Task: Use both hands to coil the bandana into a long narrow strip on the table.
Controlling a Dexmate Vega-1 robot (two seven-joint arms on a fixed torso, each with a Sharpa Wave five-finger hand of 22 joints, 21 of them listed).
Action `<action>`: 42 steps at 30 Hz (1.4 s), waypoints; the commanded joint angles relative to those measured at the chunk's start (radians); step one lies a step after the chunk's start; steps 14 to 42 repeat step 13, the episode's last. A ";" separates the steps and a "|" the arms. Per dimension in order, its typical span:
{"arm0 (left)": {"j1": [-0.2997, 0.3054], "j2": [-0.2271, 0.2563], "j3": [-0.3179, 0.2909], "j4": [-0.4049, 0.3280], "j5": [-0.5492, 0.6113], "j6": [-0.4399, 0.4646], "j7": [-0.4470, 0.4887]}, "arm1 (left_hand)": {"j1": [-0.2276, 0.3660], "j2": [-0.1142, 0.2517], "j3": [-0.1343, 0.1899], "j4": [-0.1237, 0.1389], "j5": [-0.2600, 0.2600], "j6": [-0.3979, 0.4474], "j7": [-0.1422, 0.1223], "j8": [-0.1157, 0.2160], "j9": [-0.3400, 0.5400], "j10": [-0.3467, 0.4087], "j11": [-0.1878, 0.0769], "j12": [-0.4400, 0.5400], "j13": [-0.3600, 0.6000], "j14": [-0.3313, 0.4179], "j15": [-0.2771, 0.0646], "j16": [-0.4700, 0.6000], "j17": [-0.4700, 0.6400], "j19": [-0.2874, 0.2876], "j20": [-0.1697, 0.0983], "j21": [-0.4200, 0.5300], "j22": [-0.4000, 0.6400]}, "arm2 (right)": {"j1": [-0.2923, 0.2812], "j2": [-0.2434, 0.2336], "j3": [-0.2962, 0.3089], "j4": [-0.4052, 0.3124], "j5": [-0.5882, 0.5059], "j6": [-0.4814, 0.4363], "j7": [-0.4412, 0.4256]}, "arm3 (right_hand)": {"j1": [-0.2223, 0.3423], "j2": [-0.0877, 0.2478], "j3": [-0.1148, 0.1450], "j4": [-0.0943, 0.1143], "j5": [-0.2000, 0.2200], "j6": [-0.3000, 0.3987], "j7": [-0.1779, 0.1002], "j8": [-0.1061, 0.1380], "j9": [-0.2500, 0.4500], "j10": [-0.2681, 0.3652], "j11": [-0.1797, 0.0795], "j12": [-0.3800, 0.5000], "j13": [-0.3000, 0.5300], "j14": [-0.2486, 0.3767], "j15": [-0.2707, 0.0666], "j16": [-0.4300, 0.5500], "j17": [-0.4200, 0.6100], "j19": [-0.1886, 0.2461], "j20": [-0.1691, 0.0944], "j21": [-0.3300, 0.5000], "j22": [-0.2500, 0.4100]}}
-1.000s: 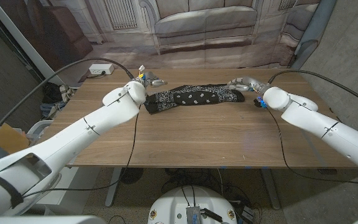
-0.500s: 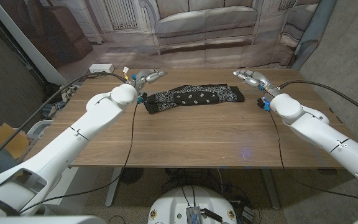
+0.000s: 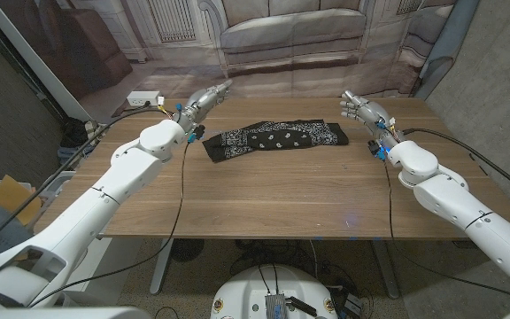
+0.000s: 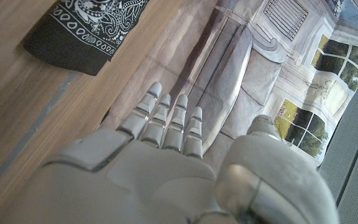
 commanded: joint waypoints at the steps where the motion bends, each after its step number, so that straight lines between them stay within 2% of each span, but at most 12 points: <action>1: 0.030 -0.007 -0.032 0.088 -0.085 -0.159 -0.055 | -0.005 -0.007 -0.006 0.001 0.007 -0.007 0.000 0.000 0.001 -0.009 0.001 -0.002 -0.001 -0.003 -0.001 -0.004 0.003 -0.003 0.010 0.001 0.001 | -0.026 0.034 0.021 0.004 0.116 0.030 0.045 | -0.012 -0.003 0.002 0.010 -0.002 0.003 0.009 -0.003 0.000 0.010 0.004 0.007 0.001 0.003 0.002 0.003 0.001 0.003 0.006 0.001 0.003; 13: 0.059 0.016 -0.041 0.083 -0.110 -0.175 -0.073 | -0.013 -0.007 -0.012 0.001 0.009 0.005 0.004 0.011 0.000 -0.011 -0.002 0.002 -0.003 -0.012 -0.002 -0.005 0.003 -0.017 0.011 -0.004 0.001 | -0.092 -0.011 0.045 -0.123 0.125 -0.055 -0.026 | -0.024 -0.002 -0.001 0.014 -0.001 0.005 -0.002 0.000 -0.002 0.010 -0.005 0.005 0.000 0.001 0.005 0.000 0.000 -0.007 0.023 -0.006 0.003; 42: 0.059 0.016 -0.041 0.083 -0.110 -0.175 -0.073 | -0.013 -0.007 -0.012 0.001 0.009 0.005 0.004 0.011 0.000 -0.011 -0.002 0.002 -0.003 -0.012 -0.002 -0.005 0.003 -0.017 0.011 -0.004 0.001 | -0.092 -0.011 0.045 -0.123 0.125 -0.055 -0.026 | -0.024 -0.002 -0.001 0.014 -0.001 0.005 -0.002 0.000 -0.002 0.010 -0.005 0.005 0.000 0.001 0.005 0.000 0.000 -0.007 0.023 -0.006 0.003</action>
